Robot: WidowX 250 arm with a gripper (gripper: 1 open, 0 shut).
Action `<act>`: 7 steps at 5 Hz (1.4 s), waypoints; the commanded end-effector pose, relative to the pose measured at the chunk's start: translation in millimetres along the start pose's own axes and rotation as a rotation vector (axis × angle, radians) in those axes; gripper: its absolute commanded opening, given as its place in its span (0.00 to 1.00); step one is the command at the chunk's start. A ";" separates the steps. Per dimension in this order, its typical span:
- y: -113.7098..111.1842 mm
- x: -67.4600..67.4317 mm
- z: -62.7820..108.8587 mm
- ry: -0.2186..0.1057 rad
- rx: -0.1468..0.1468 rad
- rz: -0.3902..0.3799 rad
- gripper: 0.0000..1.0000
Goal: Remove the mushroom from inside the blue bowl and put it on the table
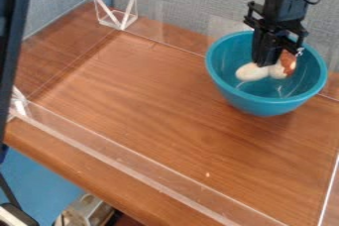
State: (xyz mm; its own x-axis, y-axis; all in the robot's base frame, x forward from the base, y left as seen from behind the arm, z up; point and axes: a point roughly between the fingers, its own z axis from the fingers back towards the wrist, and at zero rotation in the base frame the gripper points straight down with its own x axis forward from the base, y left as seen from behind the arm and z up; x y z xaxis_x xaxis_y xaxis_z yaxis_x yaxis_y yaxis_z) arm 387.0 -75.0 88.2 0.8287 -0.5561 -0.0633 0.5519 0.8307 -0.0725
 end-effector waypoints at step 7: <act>47.3 -83.3 53.7 -0.108 0.012 0.432 0.00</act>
State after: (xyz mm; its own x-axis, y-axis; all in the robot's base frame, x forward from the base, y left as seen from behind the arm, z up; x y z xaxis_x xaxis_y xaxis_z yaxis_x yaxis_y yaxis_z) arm 344.9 13.9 125.8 0.9874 -0.1533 -0.0399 0.1505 0.9864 -0.0661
